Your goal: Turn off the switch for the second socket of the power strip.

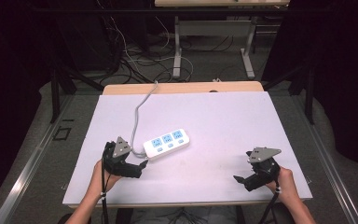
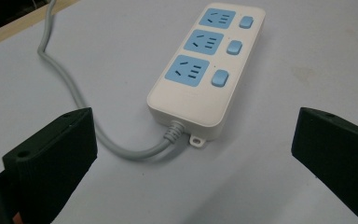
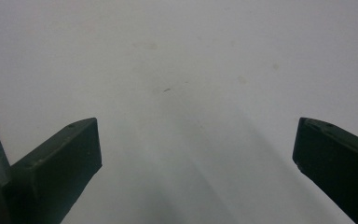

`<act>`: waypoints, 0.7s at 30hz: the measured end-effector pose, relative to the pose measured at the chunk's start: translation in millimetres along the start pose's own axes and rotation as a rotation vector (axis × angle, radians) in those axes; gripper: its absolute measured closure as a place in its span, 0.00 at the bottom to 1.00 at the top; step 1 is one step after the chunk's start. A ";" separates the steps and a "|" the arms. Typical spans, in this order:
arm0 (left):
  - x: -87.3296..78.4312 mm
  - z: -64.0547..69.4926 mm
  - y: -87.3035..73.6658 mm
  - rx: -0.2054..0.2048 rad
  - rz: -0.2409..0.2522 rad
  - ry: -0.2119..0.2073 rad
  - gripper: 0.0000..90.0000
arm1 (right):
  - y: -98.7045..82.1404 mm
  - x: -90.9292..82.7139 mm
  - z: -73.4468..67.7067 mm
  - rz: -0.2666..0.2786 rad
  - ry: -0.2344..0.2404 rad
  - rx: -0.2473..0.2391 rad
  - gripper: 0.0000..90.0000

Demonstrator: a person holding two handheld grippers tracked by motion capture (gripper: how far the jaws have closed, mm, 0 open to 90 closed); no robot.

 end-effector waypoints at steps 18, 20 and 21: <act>-14.6 -3.3 -28.5 -0.003 -0.006 0.013 0.00 | 0.1 0.0 -0.1 -0.001 0.003 0.004 0.01; -16.1 -2.7 -31.5 -0.010 -0.009 0.005 0.00 | 0.1 -0.1 0.0 -0.003 0.000 0.006 0.01; -16.6 -3.4 -32.6 -0.003 -0.005 0.010 0.00 | 0.1 0.1 0.1 -0.001 -0.006 0.008 0.01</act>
Point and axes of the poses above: each handheld gripper's, and its own axes: x roughly forward along the jaws, y roughly out of its top, z roughly to its right, the point moved 5 cm from there along x, roughly forward along the jaws, and after that the axes turned 2 degrees about -z, right-handed, at the moved point
